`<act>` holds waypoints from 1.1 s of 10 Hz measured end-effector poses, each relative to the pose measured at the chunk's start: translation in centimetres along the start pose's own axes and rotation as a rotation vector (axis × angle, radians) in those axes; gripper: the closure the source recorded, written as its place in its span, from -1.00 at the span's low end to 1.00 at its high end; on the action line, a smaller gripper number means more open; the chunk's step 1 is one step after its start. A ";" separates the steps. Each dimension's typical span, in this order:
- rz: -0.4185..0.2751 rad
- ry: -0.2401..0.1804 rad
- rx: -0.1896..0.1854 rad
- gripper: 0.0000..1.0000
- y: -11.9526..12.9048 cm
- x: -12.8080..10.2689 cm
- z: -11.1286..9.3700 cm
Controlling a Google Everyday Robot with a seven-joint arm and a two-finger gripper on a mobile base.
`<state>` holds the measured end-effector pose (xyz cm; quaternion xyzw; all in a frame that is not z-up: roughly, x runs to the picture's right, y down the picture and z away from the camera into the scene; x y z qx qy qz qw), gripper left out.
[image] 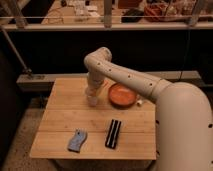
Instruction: Place the pepper in the ceramic cup
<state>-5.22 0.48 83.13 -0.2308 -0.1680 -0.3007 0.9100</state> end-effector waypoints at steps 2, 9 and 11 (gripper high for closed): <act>0.006 -0.001 0.000 0.22 0.0 0.0 0.0; 0.040 -0.004 0.000 0.22 0.0 0.0 0.0; 0.053 -0.006 0.000 0.22 0.0 0.0 0.0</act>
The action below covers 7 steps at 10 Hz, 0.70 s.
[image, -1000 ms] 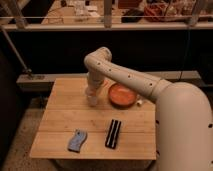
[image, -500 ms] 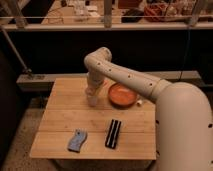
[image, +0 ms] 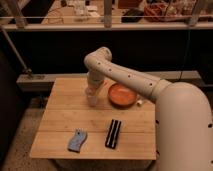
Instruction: Place the pepper in the ceramic cup
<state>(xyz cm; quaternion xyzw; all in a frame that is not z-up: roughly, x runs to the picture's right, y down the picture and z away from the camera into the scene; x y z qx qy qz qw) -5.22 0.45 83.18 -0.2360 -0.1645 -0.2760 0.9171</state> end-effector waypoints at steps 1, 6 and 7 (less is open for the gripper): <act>0.003 -0.001 -0.001 0.22 0.0 0.0 0.1; 0.027 -0.005 0.000 0.22 0.1 -0.1 0.1; 0.029 -0.005 0.000 0.22 0.1 0.0 0.1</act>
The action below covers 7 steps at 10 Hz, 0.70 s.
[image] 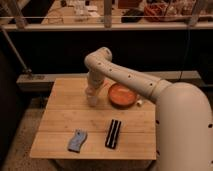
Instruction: Place the pepper in the ceramic cup
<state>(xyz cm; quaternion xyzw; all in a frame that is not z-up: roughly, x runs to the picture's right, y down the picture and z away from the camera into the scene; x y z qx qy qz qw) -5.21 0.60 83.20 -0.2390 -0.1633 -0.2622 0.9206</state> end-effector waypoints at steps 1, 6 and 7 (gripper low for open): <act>0.000 0.000 0.000 0.22 0.0 0.0 0.0; 0.029 -0.004 0.001 0.01 0.1 0.0 0.0; 0.031 -0.006 0.001 0.01 0.1 -0.1 0.0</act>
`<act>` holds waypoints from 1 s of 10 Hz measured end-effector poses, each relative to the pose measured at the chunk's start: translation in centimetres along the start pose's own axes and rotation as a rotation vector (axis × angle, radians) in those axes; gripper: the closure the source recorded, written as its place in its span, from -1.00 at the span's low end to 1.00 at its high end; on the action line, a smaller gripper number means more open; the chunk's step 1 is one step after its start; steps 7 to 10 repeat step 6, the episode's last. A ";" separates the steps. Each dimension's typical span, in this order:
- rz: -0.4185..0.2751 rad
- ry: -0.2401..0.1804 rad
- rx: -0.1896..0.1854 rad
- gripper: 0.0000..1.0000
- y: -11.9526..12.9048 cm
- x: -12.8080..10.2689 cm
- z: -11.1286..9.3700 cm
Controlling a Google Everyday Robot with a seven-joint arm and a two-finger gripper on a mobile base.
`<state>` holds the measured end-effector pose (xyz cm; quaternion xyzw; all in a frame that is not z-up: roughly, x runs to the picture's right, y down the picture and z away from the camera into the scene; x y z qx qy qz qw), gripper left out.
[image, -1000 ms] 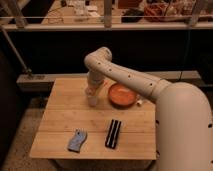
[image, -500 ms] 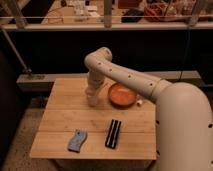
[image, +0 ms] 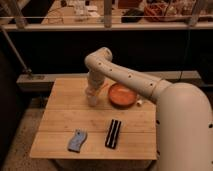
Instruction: Place the pepper in the ceramic cup
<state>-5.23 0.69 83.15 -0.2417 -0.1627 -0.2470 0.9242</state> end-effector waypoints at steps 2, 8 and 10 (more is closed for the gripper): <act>0.004 -0.001 0.000 0.01 0.0 0.0 0.0; 0.025 -0.004 0.004 0.08 0.1 -0.1 0.1; 0.025 -0.004 0.004 0.08 0.1 -0.1 0.1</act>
